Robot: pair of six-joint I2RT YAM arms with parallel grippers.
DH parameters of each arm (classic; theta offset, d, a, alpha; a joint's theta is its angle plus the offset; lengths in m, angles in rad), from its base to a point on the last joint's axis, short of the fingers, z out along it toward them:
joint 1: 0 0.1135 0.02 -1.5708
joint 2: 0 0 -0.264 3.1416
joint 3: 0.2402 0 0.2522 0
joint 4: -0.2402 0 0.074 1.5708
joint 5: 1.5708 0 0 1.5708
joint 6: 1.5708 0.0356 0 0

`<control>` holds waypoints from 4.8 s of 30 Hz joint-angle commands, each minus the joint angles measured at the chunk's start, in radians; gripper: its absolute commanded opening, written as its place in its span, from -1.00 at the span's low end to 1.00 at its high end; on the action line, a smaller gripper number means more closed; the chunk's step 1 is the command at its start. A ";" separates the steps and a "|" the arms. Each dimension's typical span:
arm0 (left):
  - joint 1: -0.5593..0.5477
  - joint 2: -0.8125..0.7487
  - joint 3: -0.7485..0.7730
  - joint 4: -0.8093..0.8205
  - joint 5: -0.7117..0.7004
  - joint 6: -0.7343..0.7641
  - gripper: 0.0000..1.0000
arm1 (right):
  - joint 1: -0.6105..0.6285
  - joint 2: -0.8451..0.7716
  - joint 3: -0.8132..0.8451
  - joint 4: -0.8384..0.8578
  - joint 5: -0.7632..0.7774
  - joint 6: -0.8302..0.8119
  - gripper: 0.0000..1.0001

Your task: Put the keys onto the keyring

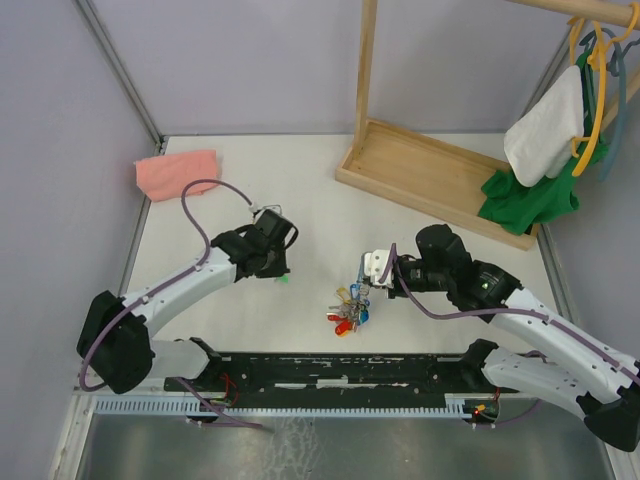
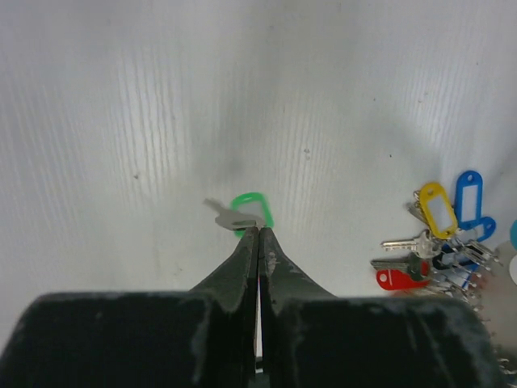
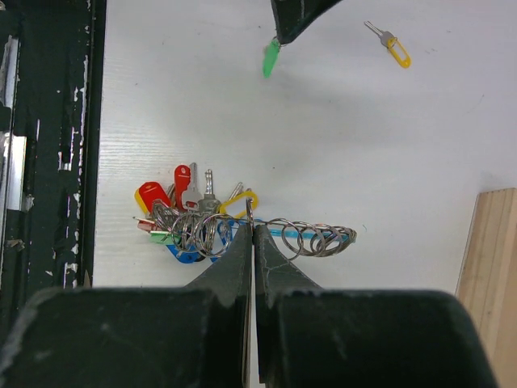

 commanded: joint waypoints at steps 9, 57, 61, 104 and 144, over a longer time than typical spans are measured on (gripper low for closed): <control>0.132 -0.085 -0.247 0.214 0.383 -0.547 -0.95 | 0.010 -0.029 0.040 0.052 -0.007 -0.005 -0.99; 0.116 0.019 -0.318 0.370 0.242 -0.419 0.17 | 0.033 -0.055 0.035 0.048 -0.017 -0.018 -0.99; 0.110 0.101 -0.272 0.443 0.251 -0.427 0.15 | 0.034 -0.056 0.037 0.042 -0.009 -0.024 -0.99; -0.022 0.432 0.251 0.127 0.149 0.903 -0.21 | 0.052 -0.074 0.033 0.033 -0.014 -0.041 -0.99; -0.026 0.567 0.324 0.084 0.118 1.088 -0.47 | 0.061 -0.076 0.030 0.030 -0.003 -0.044 -0.99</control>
